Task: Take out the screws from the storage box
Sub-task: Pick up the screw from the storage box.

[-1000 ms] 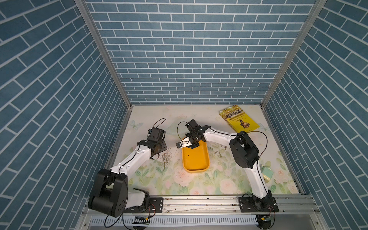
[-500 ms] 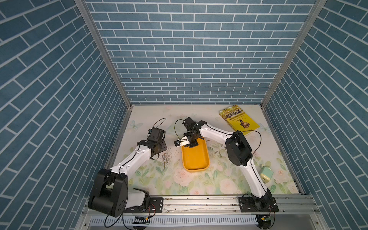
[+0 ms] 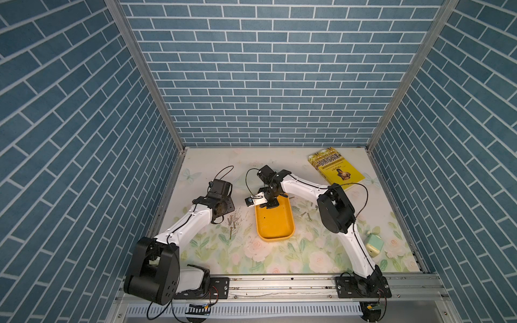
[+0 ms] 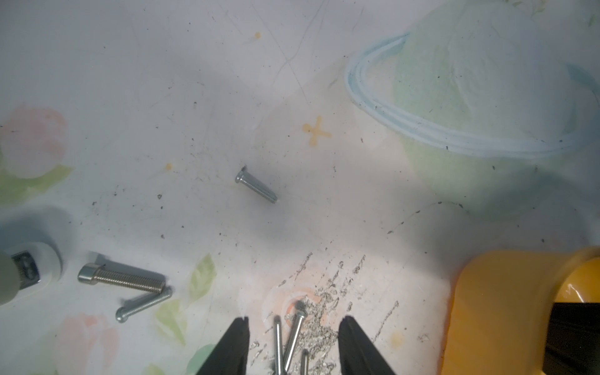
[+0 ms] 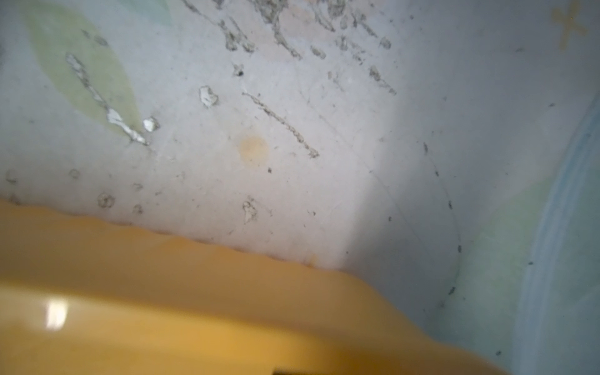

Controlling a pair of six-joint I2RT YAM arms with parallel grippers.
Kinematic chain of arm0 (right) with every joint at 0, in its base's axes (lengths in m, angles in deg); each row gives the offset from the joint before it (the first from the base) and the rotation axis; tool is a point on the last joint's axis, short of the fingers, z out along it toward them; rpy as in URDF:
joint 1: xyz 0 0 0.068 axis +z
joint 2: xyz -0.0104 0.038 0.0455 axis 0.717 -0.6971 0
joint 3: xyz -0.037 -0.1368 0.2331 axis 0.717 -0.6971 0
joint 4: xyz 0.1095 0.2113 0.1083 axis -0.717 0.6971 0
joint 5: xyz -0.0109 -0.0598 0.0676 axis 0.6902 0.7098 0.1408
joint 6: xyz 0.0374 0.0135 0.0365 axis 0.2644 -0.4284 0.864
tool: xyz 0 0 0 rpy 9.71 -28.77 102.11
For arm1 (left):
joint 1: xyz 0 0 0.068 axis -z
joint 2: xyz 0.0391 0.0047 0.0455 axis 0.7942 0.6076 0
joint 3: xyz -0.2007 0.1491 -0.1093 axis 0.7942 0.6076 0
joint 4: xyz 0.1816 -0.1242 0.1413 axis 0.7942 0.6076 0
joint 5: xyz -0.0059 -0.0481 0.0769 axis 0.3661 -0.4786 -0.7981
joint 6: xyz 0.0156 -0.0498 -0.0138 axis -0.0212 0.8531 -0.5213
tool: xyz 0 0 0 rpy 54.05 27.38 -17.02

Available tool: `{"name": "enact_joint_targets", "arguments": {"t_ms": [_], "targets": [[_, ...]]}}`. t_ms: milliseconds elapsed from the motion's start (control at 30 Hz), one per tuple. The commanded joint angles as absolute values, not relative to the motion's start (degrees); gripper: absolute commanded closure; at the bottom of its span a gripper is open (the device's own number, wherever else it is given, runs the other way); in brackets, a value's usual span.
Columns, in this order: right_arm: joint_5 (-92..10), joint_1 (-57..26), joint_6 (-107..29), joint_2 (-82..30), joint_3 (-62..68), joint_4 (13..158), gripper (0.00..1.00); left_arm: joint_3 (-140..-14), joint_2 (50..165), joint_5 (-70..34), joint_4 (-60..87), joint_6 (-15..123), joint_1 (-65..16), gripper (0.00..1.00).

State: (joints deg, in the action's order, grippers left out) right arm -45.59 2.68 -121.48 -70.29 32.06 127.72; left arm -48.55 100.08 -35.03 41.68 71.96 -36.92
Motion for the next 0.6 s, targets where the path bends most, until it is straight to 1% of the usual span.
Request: {"name": "enact_joint_targets", "arguments": {"t_ms": [0, 233, 367, 567], "targets": [[-44.25, 3.00, -120.27, -68.25, 23.84, 126.32, 1.00, -48.02, 99.81, -35.01, 41.77, 71.37, -37.29, 0.51], [-46.09, 2.90, -116.64, -54.60, 13.50, 108.60, 1.00, -47.46, 97.43, -35.02, 41.15, 71.28, -37.29, 0.50], [-46.28, 2.65, -114.65, -48.92, 8.36, 102.46, 1.00, -46.78, 94.78, -35.21, 40.58, 71.18, -37.35, 0.49], [-42.23, 0.51, -106.94, -40.75, -0.50, 94.59, 1.00, -46.25, 91.14, -36.91, 40.36, 71.11, -37.34, 0.48]]}}
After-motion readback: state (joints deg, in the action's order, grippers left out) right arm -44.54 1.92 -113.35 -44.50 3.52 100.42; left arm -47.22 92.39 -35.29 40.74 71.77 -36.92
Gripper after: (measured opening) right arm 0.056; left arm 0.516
